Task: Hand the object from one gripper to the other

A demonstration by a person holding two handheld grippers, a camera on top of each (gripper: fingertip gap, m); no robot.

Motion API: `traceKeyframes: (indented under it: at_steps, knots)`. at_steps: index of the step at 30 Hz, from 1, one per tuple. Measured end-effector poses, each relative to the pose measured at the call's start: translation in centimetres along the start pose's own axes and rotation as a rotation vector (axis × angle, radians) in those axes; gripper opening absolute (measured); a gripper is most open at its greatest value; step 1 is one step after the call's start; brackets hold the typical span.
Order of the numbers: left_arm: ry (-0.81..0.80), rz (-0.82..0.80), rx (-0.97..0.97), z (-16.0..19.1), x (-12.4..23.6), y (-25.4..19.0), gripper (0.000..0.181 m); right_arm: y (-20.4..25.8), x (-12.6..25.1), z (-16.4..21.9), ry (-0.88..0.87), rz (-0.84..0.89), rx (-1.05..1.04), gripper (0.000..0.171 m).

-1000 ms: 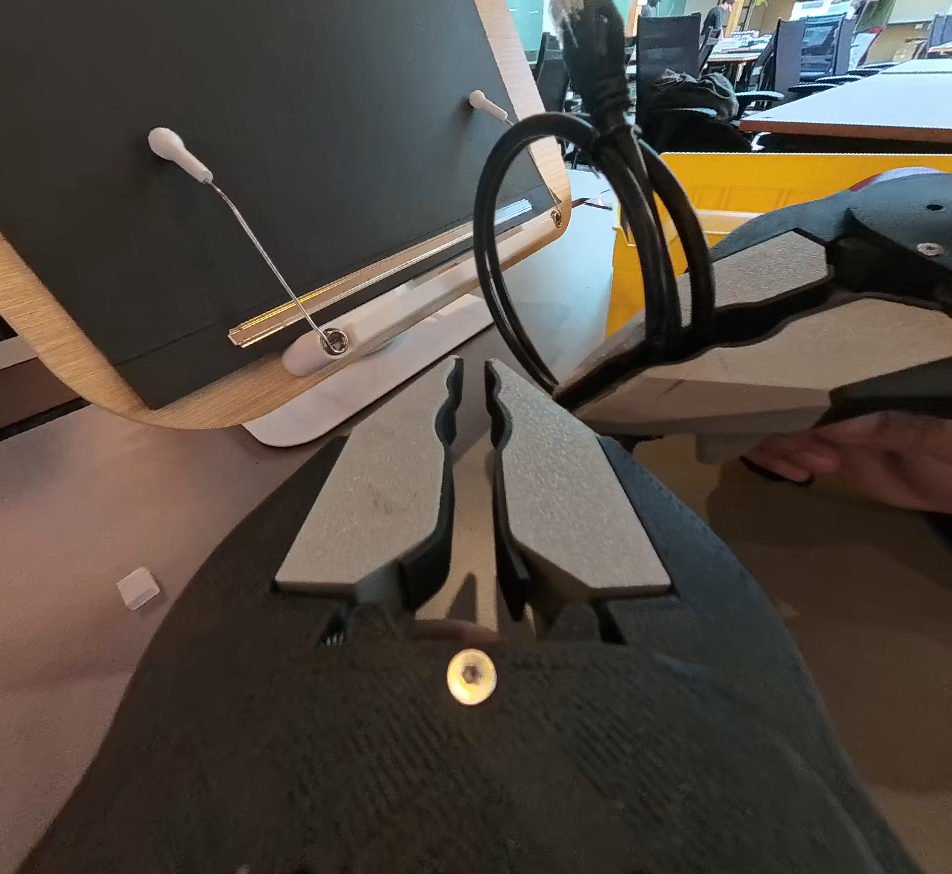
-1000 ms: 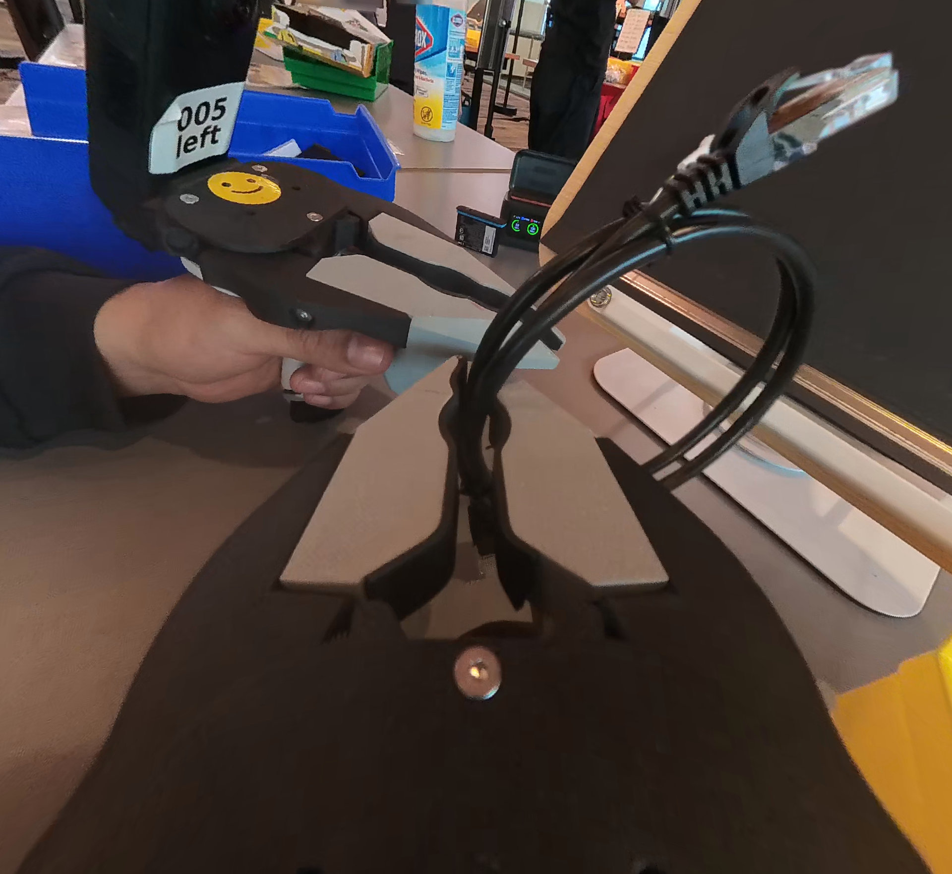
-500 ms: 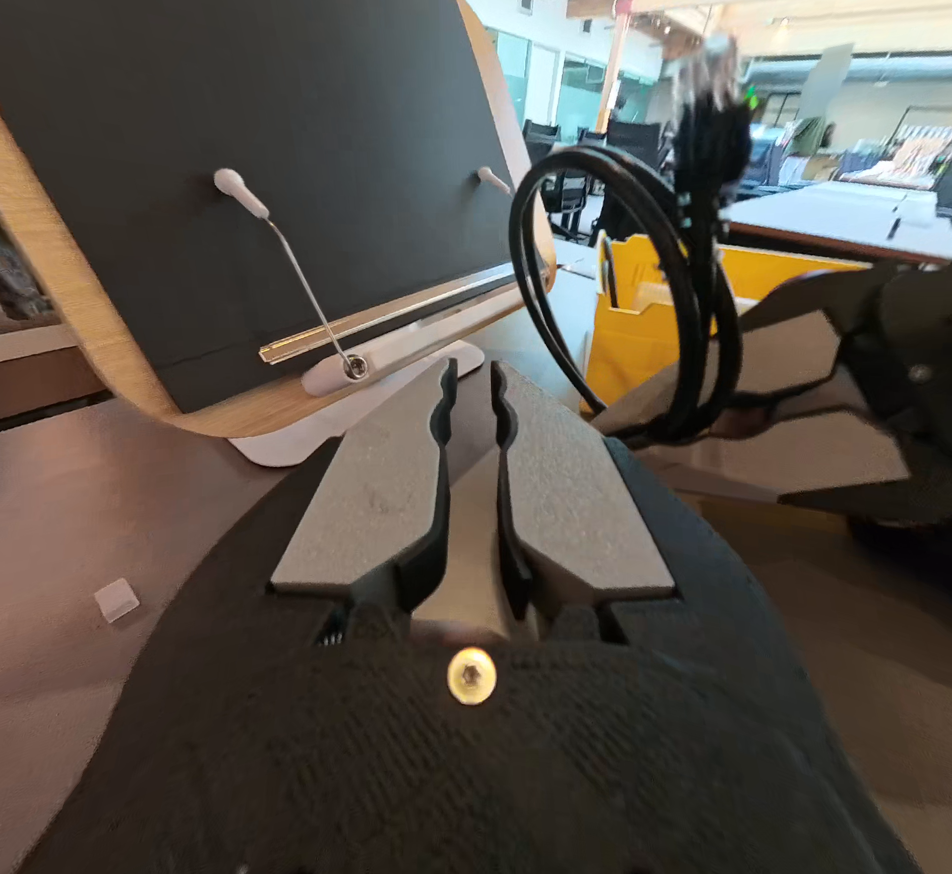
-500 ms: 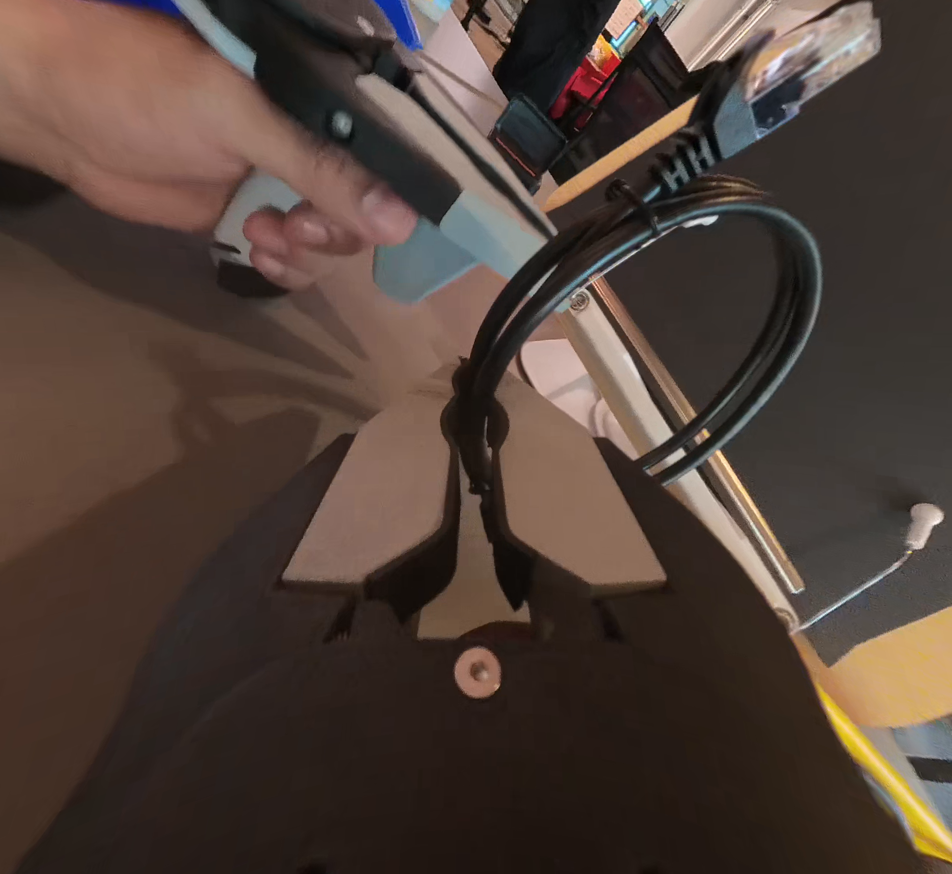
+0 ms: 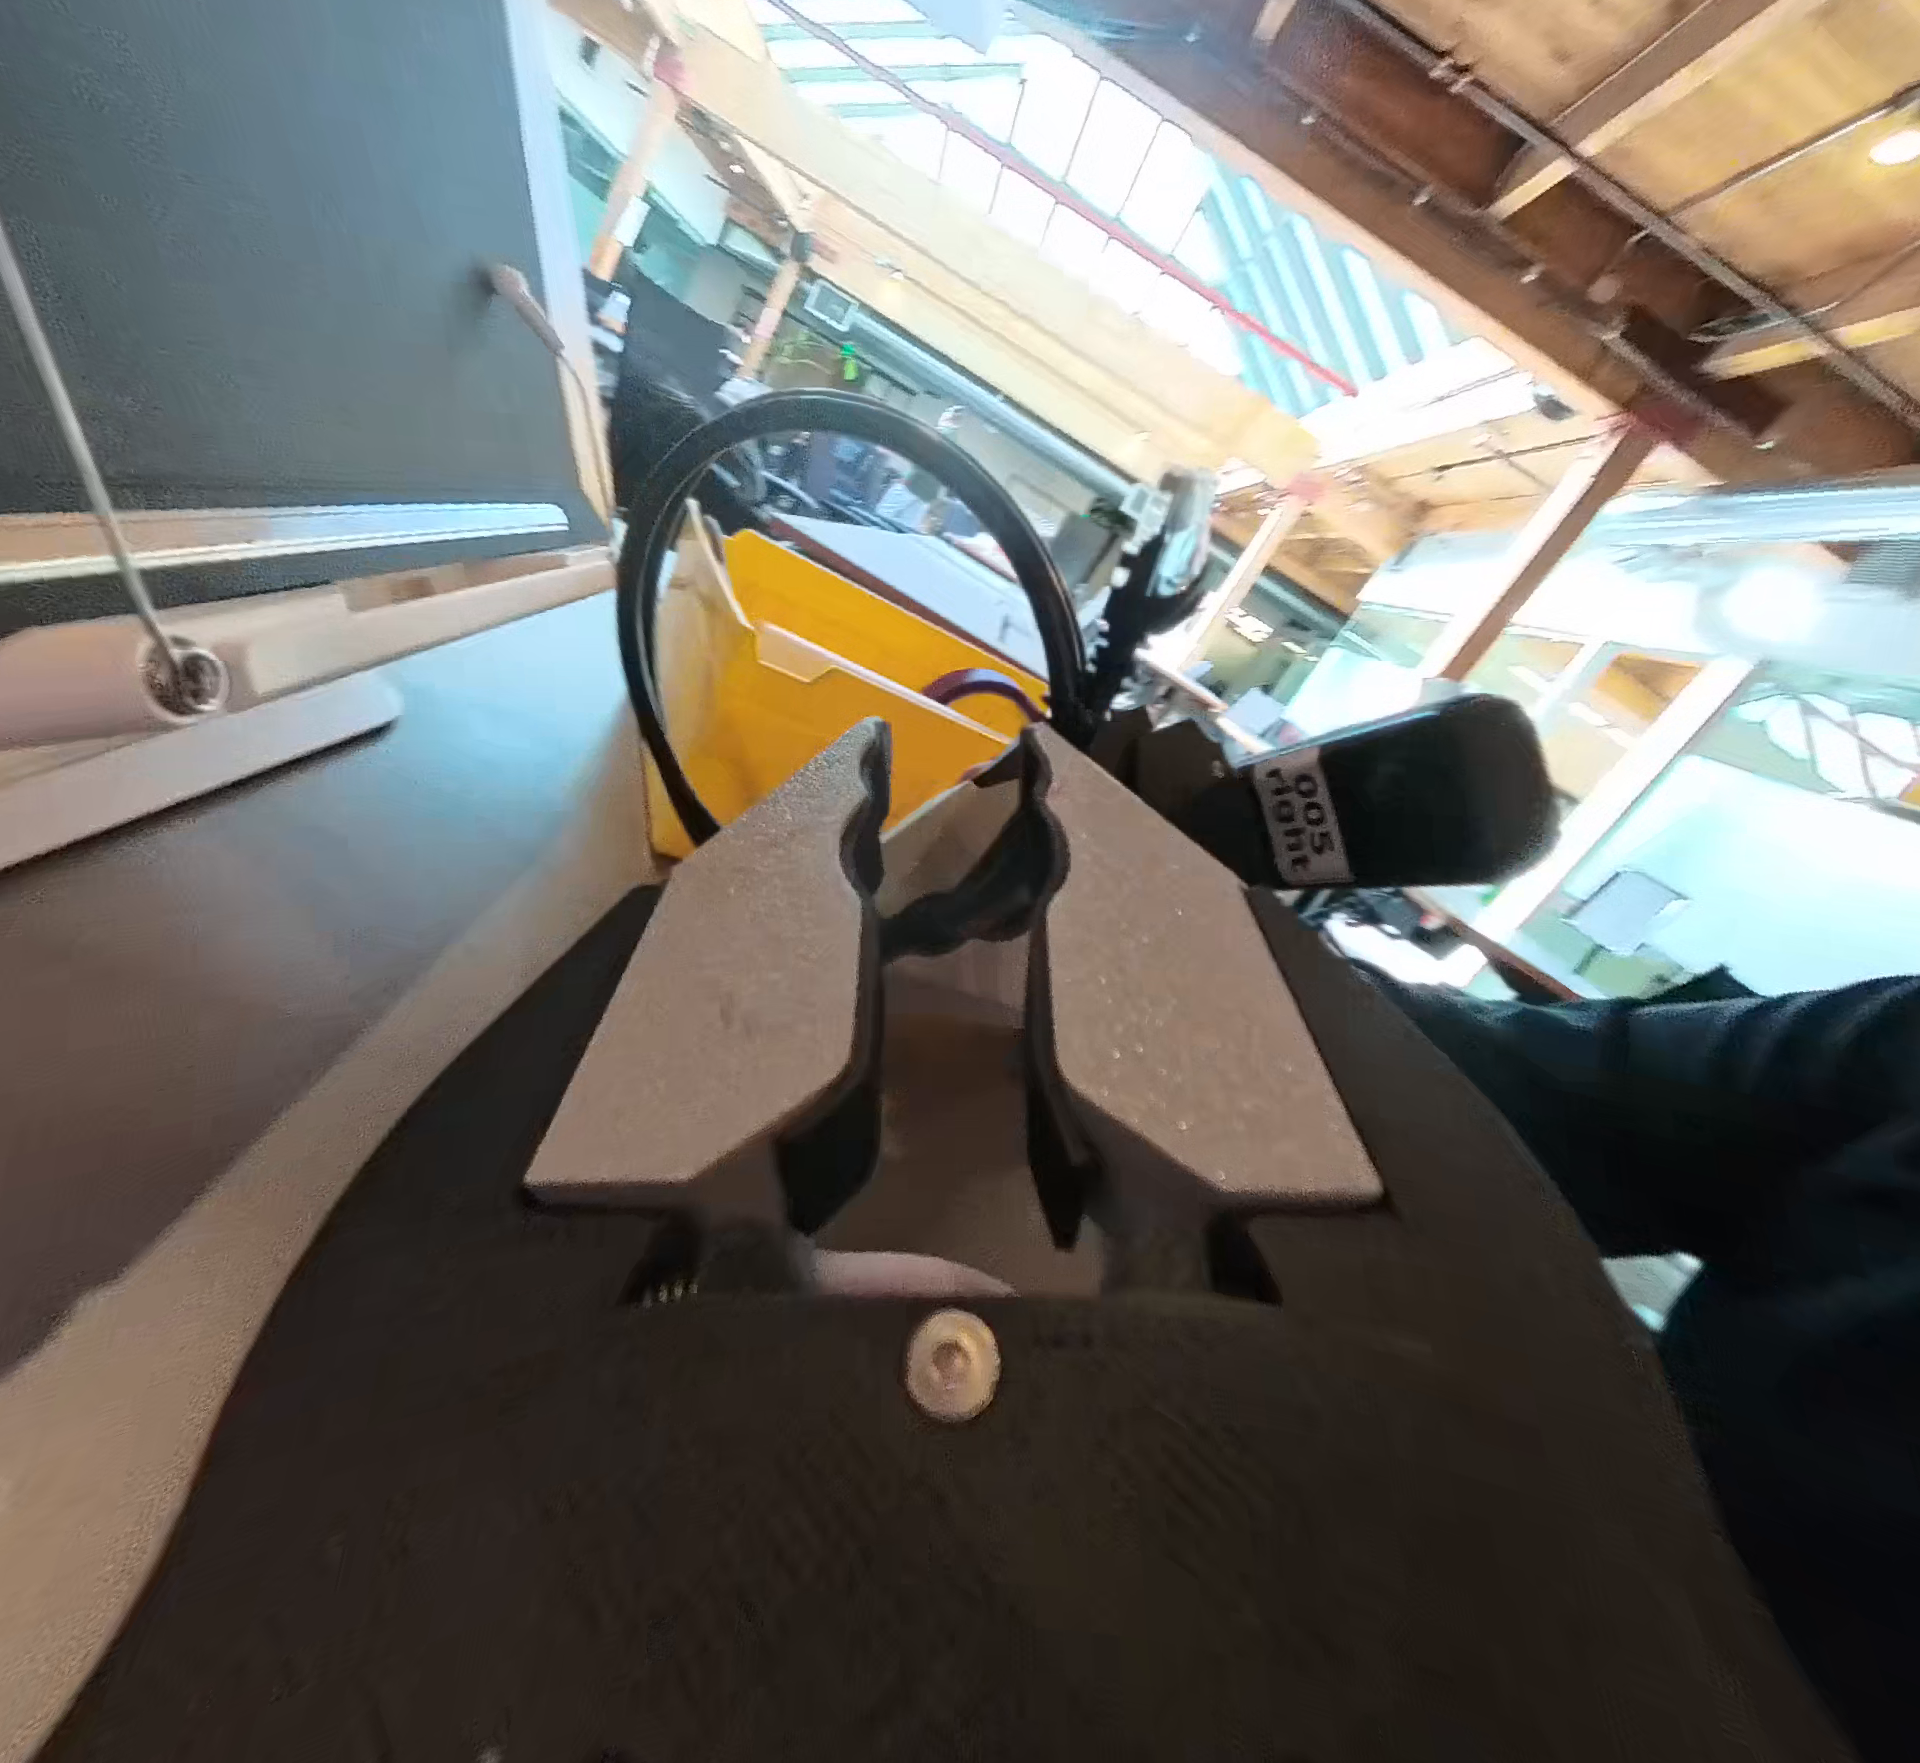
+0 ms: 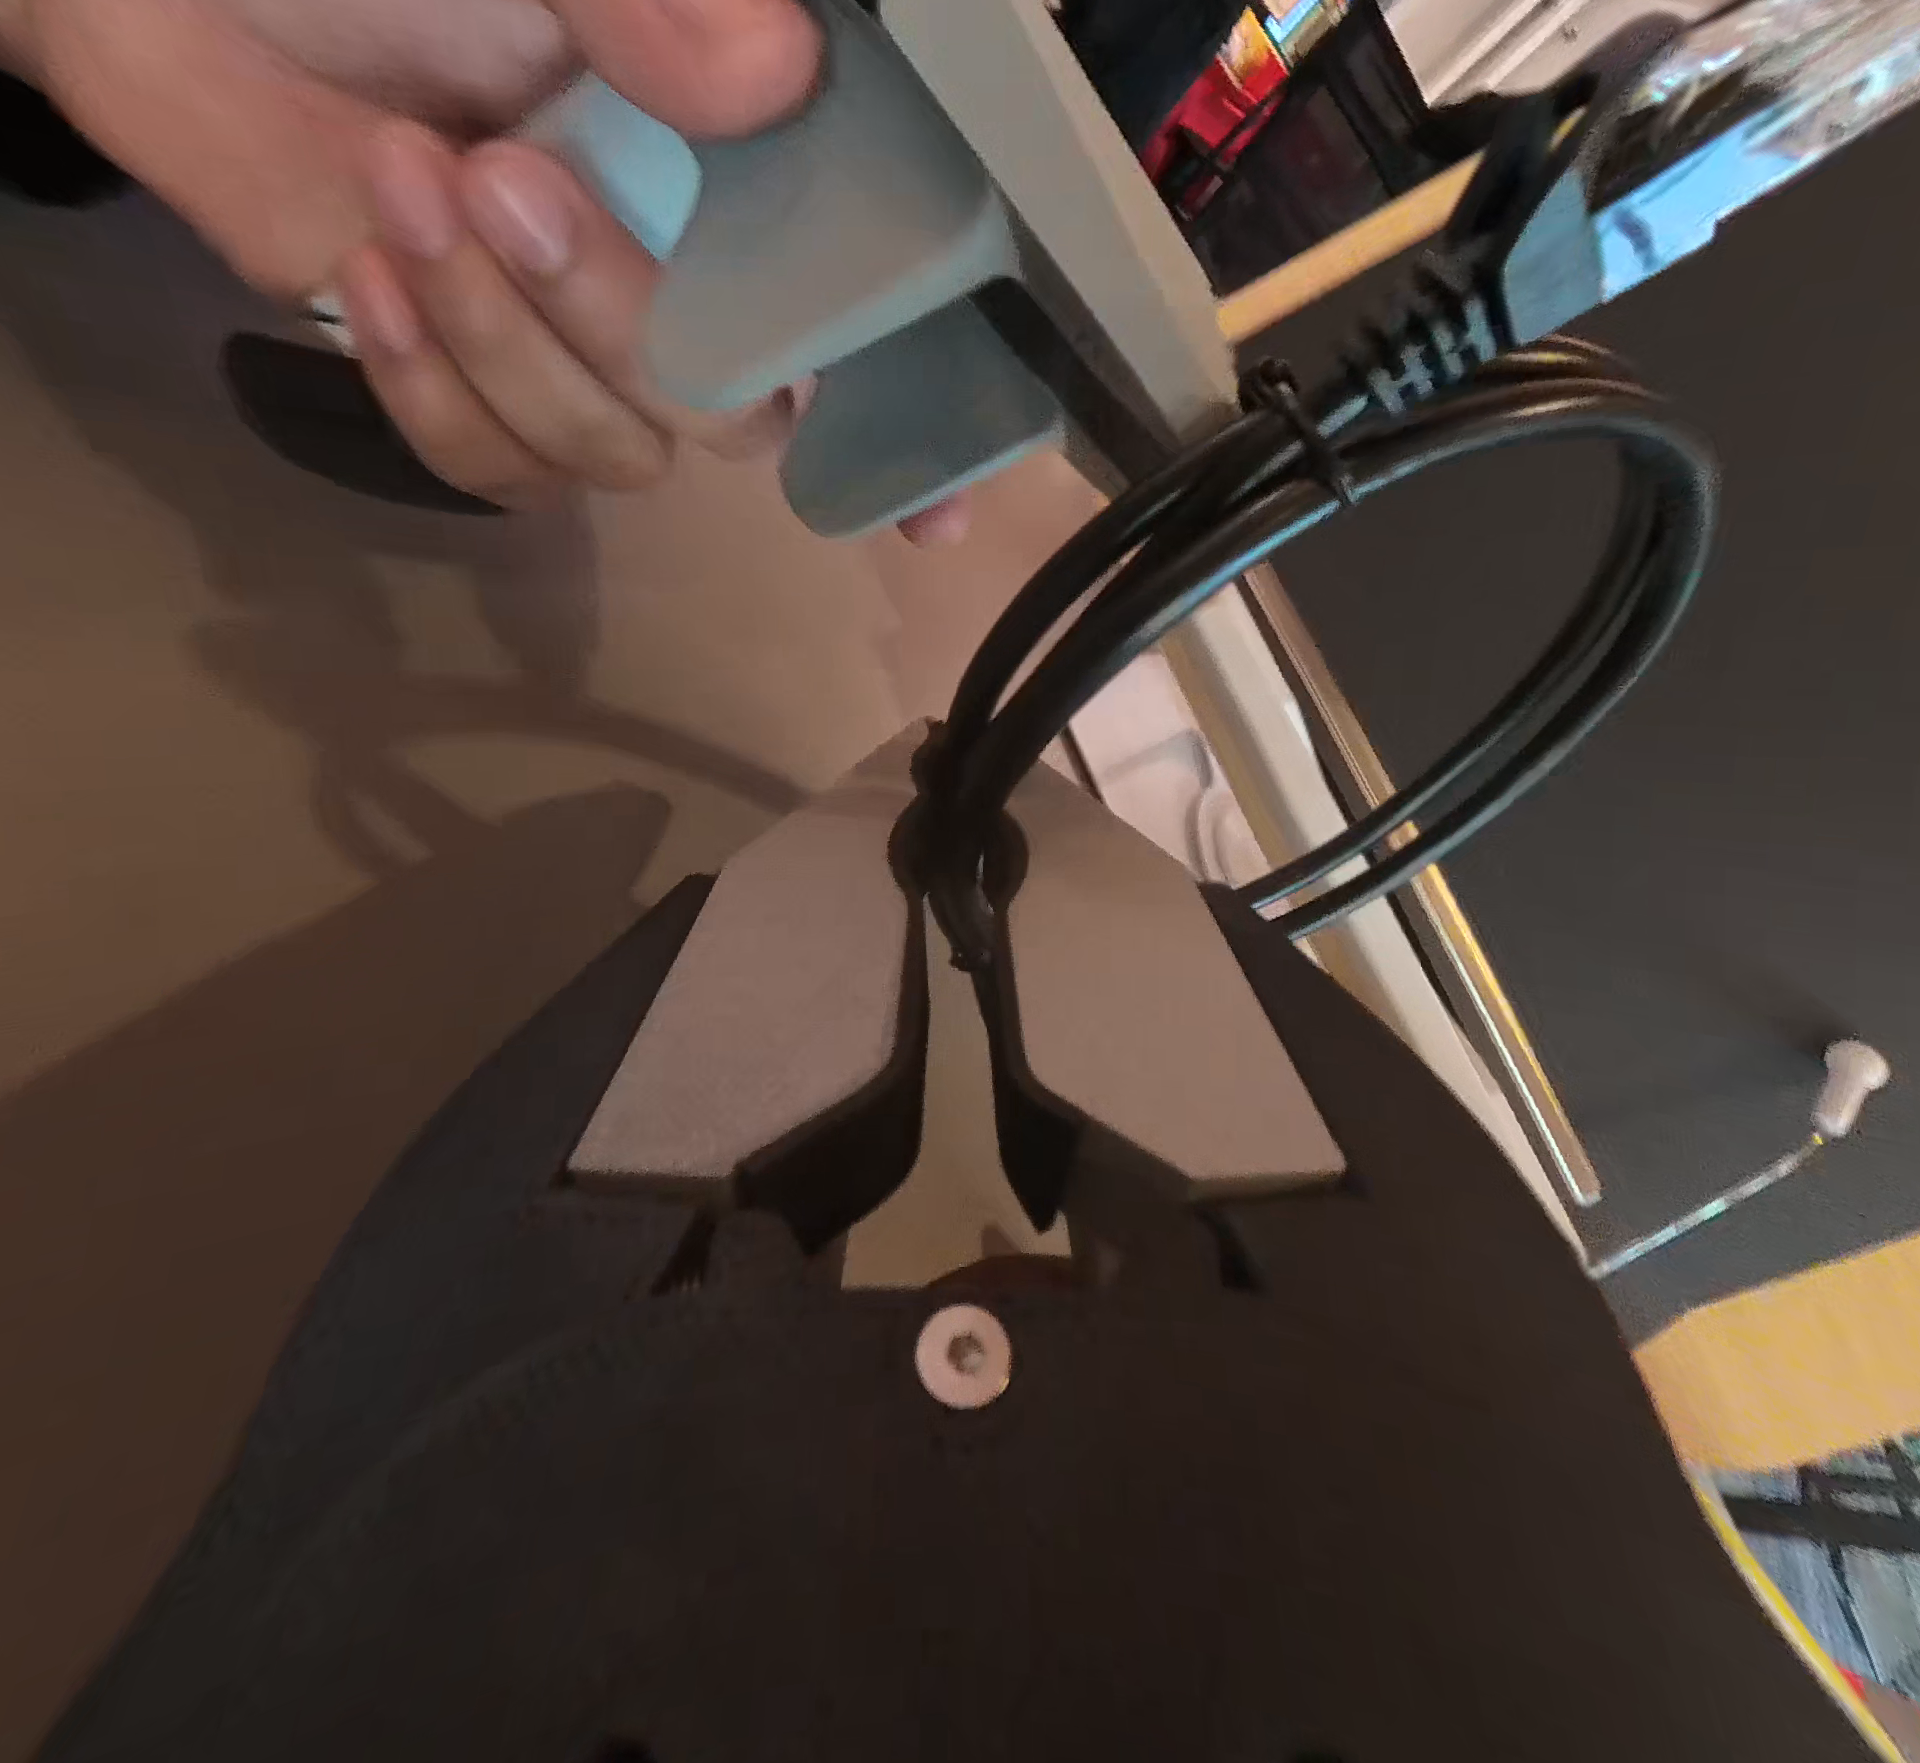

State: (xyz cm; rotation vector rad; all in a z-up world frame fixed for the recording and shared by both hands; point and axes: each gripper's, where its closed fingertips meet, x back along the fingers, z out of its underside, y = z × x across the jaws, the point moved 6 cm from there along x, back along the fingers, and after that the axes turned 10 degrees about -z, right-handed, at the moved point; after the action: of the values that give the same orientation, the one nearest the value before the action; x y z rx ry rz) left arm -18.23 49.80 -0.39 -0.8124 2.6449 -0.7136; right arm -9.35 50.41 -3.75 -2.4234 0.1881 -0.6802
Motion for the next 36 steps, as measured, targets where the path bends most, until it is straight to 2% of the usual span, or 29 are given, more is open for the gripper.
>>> traceKeyframes:
  at_steps: [9, 11, 12, 16, 19, 21, 25, 27, 28, 30, 32, 34, 36]
  knots:
    - [0.065, 0.145, -0.078, 1.0, 0.0, -1.9, 0.022, 1.2, -0.2, -0.9, -0.055, -0.072, -0.006, 0.0]
    - [0.07, 0.161, -0.076, 1.0, 0.0, -2.1, 0.044, 1.3, -0.2, -1.0, -0.059, -0.086, -0.021, 0.001]
    - [0.07, 0.176, -0.08, 1.0, 0.0, -2.3, 0.045, 1.3, -0.2, -1.0, -0.068, -0.1, -0.039, 0.001]
    - [0.086, 0.11, -0.147, 1.4, -0.5, -2.3, 0.04, 1.6, -0.1, -1.4, -0.101, -0.132, -0.047, 0.001]
    - [0.085, 0.119, -0.252, 1.6, -0.6, -3.3, 0.018, 2.4, -0.5, -1.7, -0.1, -0.159, -0.025, 0.009]
    - [0.122, 0.078, -0.373, 1.8, -0.7, -3.6, 0.005, 2.5, -0.7, -1.6, -0.092, -0.169, -0.035, 0.01]
    - [0.114, -0.145, -0.621, 0.9, -0.7, -3.2, 0.004, 1.6, -0.8, -0.8, -0.051, -0.135, -0.067, 0.02]
    - [0.114, -0.303, -0.81, 0.4, -0.4, -2.6, 0.004, 0.9, -0.6, -0.4, -0.033, -0.111, -0.086, 0.027]
    - [0.116, -0.345, -0.9, 0.3, -0.2, -2.6, 0.004, 0.7, -0.4, -0.3, -0.044, -0.114, -0.1, 0.026]
    - [0.1, -0.4, -1.108, 0.5, 0.0, -2.8, 0.004, 0.4, 0.0, -0.5, -0.107, -0.158, -0.194, 0.027]
    - [0.088, -0.442, -1.305, 1.1, -0.1, -3.0, 0.004, -0.1, 0.4, -0.6, -0.191, -0.255, -0.348, 0.037]
    - [0.067, -0.485, -1.429, 1.4, -0.2, -3.0, 0.004, -0.5, 1.1, -0.9, -0.293, -0.364, -0.468, 0.052]
    - [0.053, -0.494, -1.516, 1.9, -0.4, -2.9, 0.004, -1.2, 1.8, -0.9, -0.388, -0.412, -0.544, 0.056]
